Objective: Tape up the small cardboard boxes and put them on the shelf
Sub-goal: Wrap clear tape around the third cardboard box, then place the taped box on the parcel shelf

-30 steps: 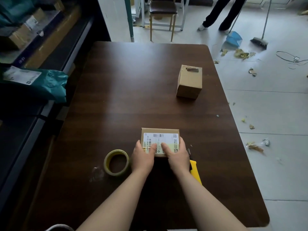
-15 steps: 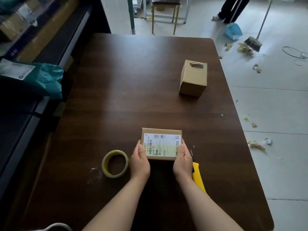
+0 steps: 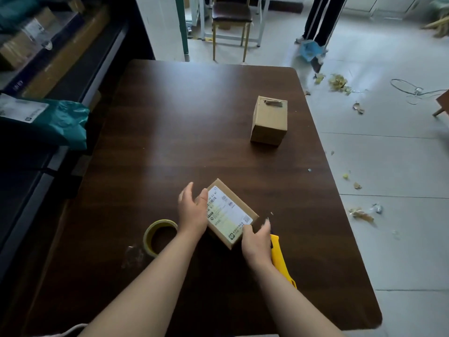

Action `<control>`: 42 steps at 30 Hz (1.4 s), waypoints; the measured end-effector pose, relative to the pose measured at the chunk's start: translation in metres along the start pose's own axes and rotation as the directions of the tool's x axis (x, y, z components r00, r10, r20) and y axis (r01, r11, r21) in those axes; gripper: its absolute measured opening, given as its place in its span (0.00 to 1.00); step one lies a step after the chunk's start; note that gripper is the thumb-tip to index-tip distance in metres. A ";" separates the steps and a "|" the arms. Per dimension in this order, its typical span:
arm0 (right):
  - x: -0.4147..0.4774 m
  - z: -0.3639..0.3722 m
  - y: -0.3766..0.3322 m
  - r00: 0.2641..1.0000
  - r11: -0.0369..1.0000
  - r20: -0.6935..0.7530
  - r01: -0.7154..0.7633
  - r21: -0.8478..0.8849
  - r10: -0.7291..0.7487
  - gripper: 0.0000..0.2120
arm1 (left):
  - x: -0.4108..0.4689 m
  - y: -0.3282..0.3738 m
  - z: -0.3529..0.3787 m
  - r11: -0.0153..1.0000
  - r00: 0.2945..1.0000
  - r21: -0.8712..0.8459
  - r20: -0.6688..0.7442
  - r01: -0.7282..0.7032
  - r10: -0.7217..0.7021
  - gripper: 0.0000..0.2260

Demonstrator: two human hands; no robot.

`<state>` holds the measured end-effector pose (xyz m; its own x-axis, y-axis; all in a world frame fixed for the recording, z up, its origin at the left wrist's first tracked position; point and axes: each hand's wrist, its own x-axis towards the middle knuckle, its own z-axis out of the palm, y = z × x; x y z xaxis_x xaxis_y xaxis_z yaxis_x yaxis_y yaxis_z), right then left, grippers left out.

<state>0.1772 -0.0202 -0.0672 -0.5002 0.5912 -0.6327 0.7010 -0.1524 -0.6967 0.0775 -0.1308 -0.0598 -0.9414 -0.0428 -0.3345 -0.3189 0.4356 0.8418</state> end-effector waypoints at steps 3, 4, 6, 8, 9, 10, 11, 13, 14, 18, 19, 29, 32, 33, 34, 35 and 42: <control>0.004 -0.013 -0.017 0.978 0.968 0.051 0.206 -0.140 -0.201 0.23 | -0.028 -0.005 0.004 0.997 0.993 -0.021 -0.087 0.074 -0.075 0.24; 0.006 -0.016 -0.020 0.978 0.968 0.078 0.203 -0.146 -0.193 0.19 | -0.036 -0.009 0.004 0.988 0.987 -0.068 -0.071 0.142 -0.147 0.24; 0.007 -0.020 -0.021 0.982 0.966 0.087 0.182 -0.186 -0.168 0.16 | -0.045 -0.012 0.004 0.951 0.968 -0.181 0.025 0.252 -0.252 0.23; 0.008 -0.025 -0.020 0.984 0.950 0.087 0.170 -0.261 -0.152 0.19 | -0.042 -0.007 0.000 0.921 0.955 -0.256 0.116 0.293 -0.272 0.25; 0.009 -0.028 -0.020 0.983 0.944 0.089 0.179 -0.278 -0.160 0.20 | -0.039 -0.005 -0.003 0.924 0.958 -0.259 0.124 0.282 -0.257 0.25; 0.011 -0.030 -0.020 0.979 0.942 0.095 0.197 -0.270 -0.178 0.19 | -0.036 -0.002 -0.006 0.931 0.964 -0.253 0.112 0.262 -0.240 0.24; 0.012 -0.032 -0.021 0.974 0.945 0.107 0.221 -0.240 -0.201 0.19 | -0.035 -0.001 -0.009 0.941 0.970 -0.238 0.091 0.241 -0.226 0.23; 0.012 -0.032 -0.023 0.962 0.955 0.156 0.249 -0.159 -0.224 0.16 | -0.038 -0.002 -0.014 0.950 0.972 -0.207 0.070 0.233 -0.223 0.22; 0.011 -0.031 -0.023 0.958 0.961 0.183 0.248 -0.125 -0.223 0.16 | -0.042 -0.004 -0.015 0.948 0.968 -0.196 0.078 0.250 -0.239 0.21; 0.004 -0.022 -0.016 0.947 0.988 0.295 0.147 -0.035 -0.131 0.24 | -0.058 -0.012 -0.010 0.923 0.935 -0.185 0.176 0.337 -0.307 0.21; 0.002 -0.018 -0.014 0.941 0.992 0.318 0.125 -0.019 -0.113 0.25 | -0.059 -0.013 -0.008 0.919 0.935 -0.203 0.183 0.337 -0.303 0.20; -0.035 -0.011 -0.058 0.916 0.938 0.209 0.346 0.016 -0.341 0.27 | -0.059 0.035 -0.047 0.955 0.987 -0.263 0.123 0.135 -0.106 0.17; -0.051 -0.009 -0.078 0.886 0.909 0.216 0.417 0.014 -0.410 0.23 | -0.062 0.053 -0.070 0.937 0.990 -0.331 0.122 0.114 -0.077 0.17; -0.057 -0.008 -0.085 0.873 0.896 0.216 0.442 0.030 -0.438 0.21 | -0.062 0.058 -0.078 0.937 0.991 -0.335 0.115 0.097 -0.061 0.17; -0.064 -0.006 -0.093 0.861 0.884 0.211 0.464 0.046 -0.463 0.21 | -0.063 0.063 -0.086 0.937 0.994 -0.342 0.102 0.075 -0.042 0.16; -0.071 -0.005 -0.100 0.853 0.876 0.206 0.479 0.055 -0.479 0.21 | -0.064 0.069 -0.094 0.936 0.996 -0.349 0.084 0.050 -0.022 0.16; -0.121 0.010 -0.138 0.742 0.779 0.245 0.613 0.130 -0.624 0.11 | -0.079 0.095 -0.147 0.889 0.999 -0.455 -0.022 -0.041 0.035 0.15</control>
<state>0.1356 -0.0787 0.1024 -0.9331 0.3399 -0.1171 0.1736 0.1406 -0.9747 0.1054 -0.2186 0.1091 -0.9542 -0.0473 -0.2955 -0.2948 -0.0202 0.9553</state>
